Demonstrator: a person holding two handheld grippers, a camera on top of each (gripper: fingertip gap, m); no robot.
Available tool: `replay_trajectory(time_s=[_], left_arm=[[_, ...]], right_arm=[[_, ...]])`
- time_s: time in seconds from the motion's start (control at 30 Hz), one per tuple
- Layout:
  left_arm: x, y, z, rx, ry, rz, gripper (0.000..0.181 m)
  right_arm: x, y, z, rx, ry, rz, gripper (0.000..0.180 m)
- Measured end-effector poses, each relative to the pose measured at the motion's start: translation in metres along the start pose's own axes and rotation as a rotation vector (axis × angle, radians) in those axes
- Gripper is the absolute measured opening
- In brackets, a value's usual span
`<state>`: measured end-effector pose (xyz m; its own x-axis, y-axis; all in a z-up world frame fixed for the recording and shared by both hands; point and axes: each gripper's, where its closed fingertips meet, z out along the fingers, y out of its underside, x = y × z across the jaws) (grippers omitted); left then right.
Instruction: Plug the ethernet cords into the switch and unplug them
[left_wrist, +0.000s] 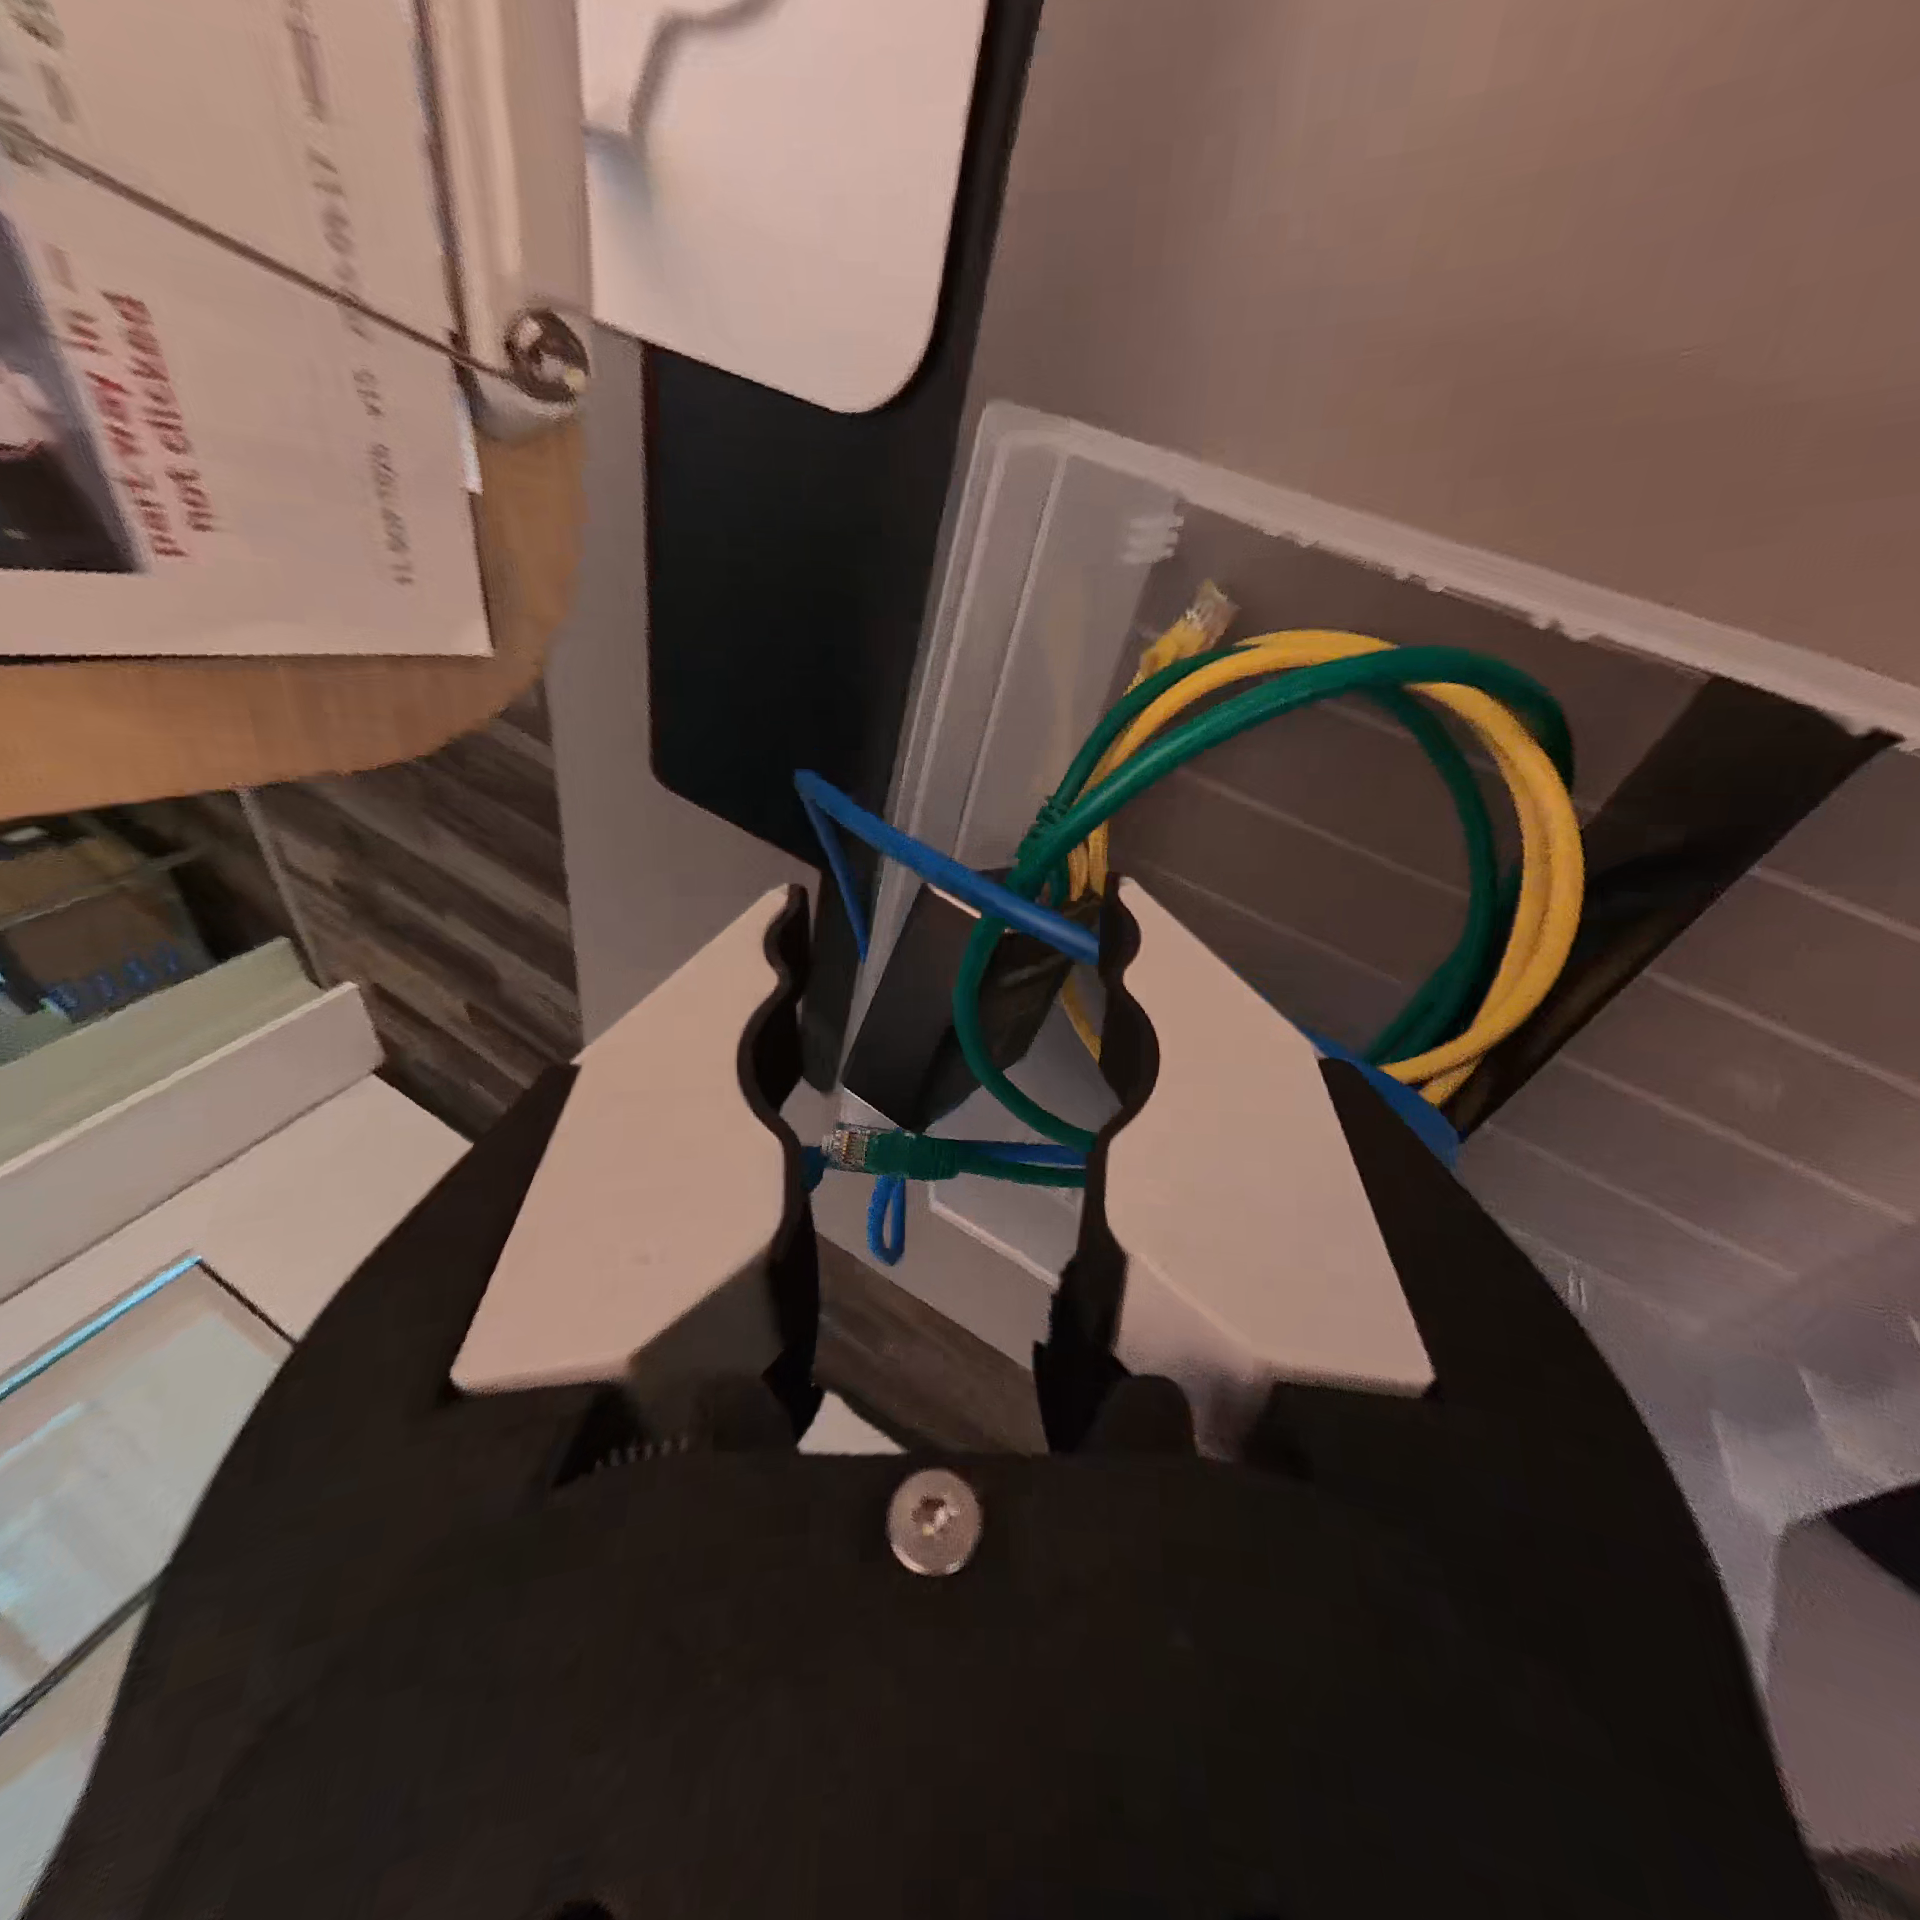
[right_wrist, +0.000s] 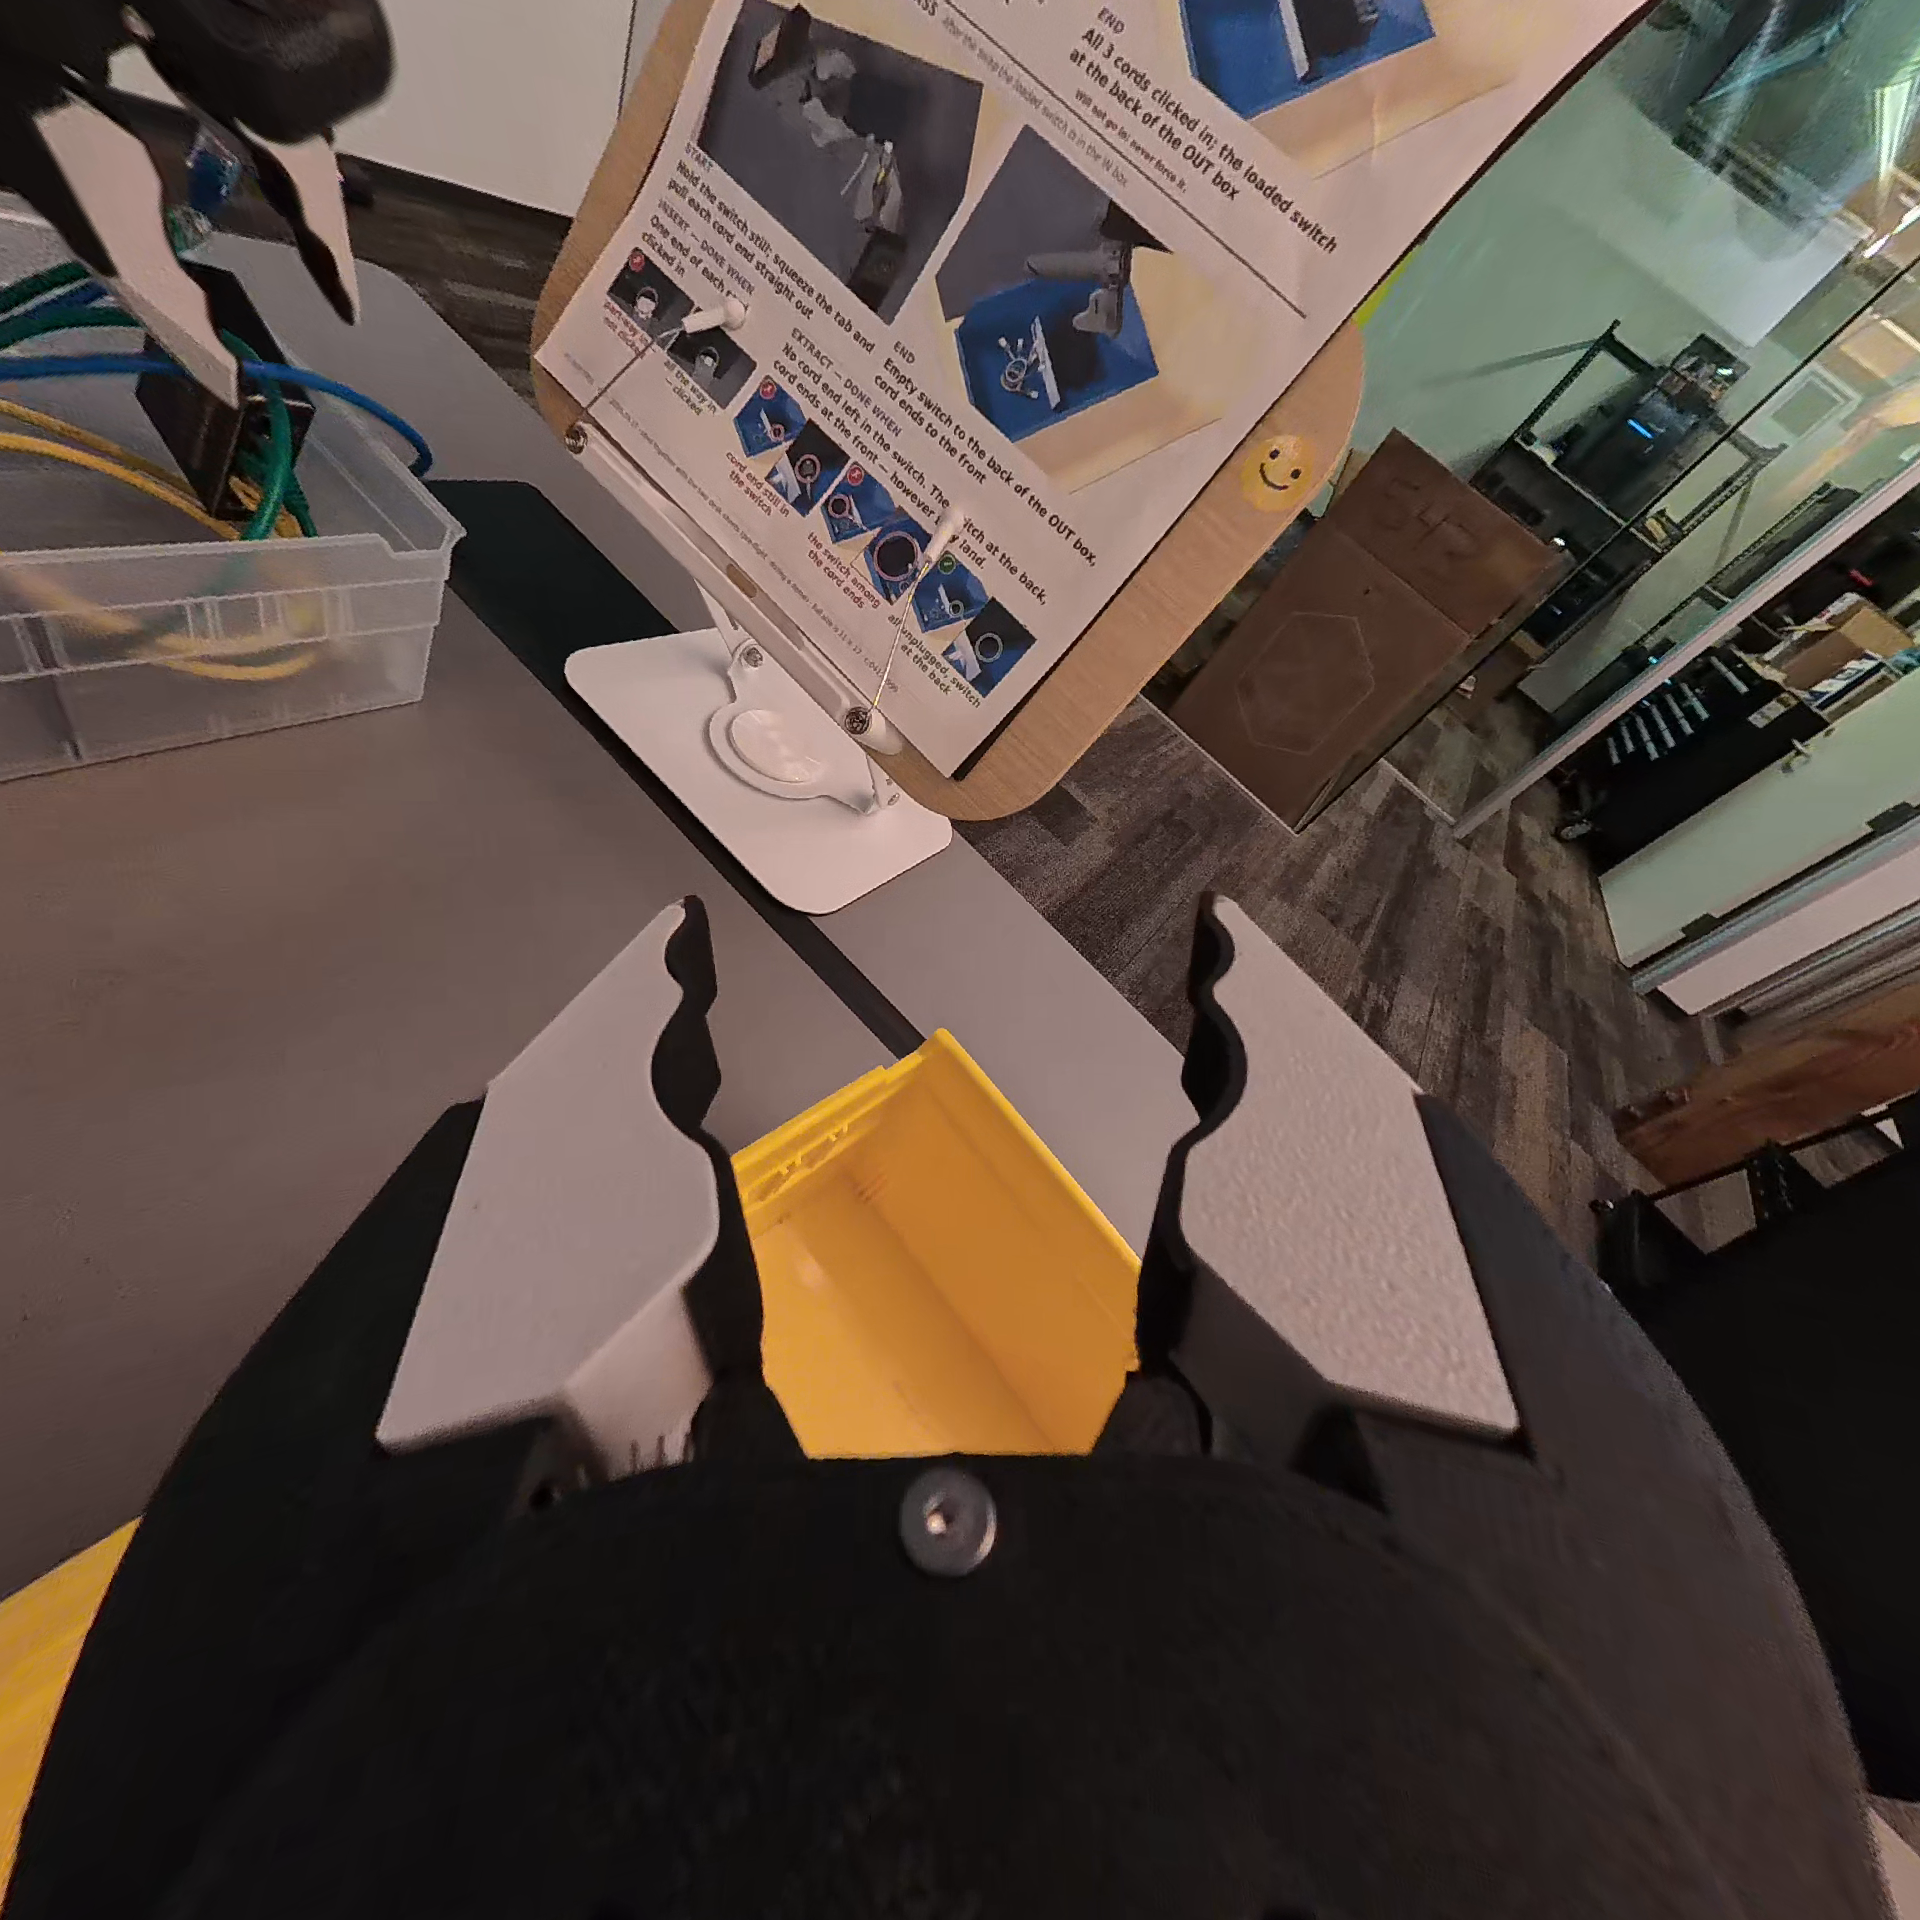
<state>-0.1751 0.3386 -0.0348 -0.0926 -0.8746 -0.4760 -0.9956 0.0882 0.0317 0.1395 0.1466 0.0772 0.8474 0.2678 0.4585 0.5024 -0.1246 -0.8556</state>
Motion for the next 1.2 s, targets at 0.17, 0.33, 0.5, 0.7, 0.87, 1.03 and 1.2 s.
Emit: replay_trajectory(time_s=[0.17,0.33,0.5,0.7,0.87,1.03,1.2], left_arm=[[0.003,0.012,0.012,-0.075,0.088,-0.033,0.054],[-0.019,-0.007,-0.018,0.175,0.109,-0.218,0.048],[-0.007,0.025,-0.001,0.001,0.137,-0.167,0.063],[-0.001,0.057,0.042,-0.270,0.051,-0.019,0.076],[-0.005,0.086,0.060,-0.465,-0.031,0.094,0.051],[-0.006,0.089,0.053,-0.542,-0.030,0.050,0.048],[-0.008,0.093,0.033,-0.553,-0.051,0.092,0.040]], right_arm=[[-0.003,0.002,0.000,0.000,-0.027,-0.005,0.092],[-0.003,0.004,0.001,-0.007,-0.037,-0.012,0.092],[-0.008,0.006,0.003,-0.022,-0.056,-0.031,0.091],[-0.013,0.006,0.005,-0.033,-0.073,-0.049,0.091],[-0.018,0.018,0.010,-0.073,-0.102,-0.081,0.090],[-0.016,0.029,0.012,-0.118,-0.097,-0.097,0.089],[-0.017,0.026,0.011,-0.111,-0.098,-0.111,0.088]])
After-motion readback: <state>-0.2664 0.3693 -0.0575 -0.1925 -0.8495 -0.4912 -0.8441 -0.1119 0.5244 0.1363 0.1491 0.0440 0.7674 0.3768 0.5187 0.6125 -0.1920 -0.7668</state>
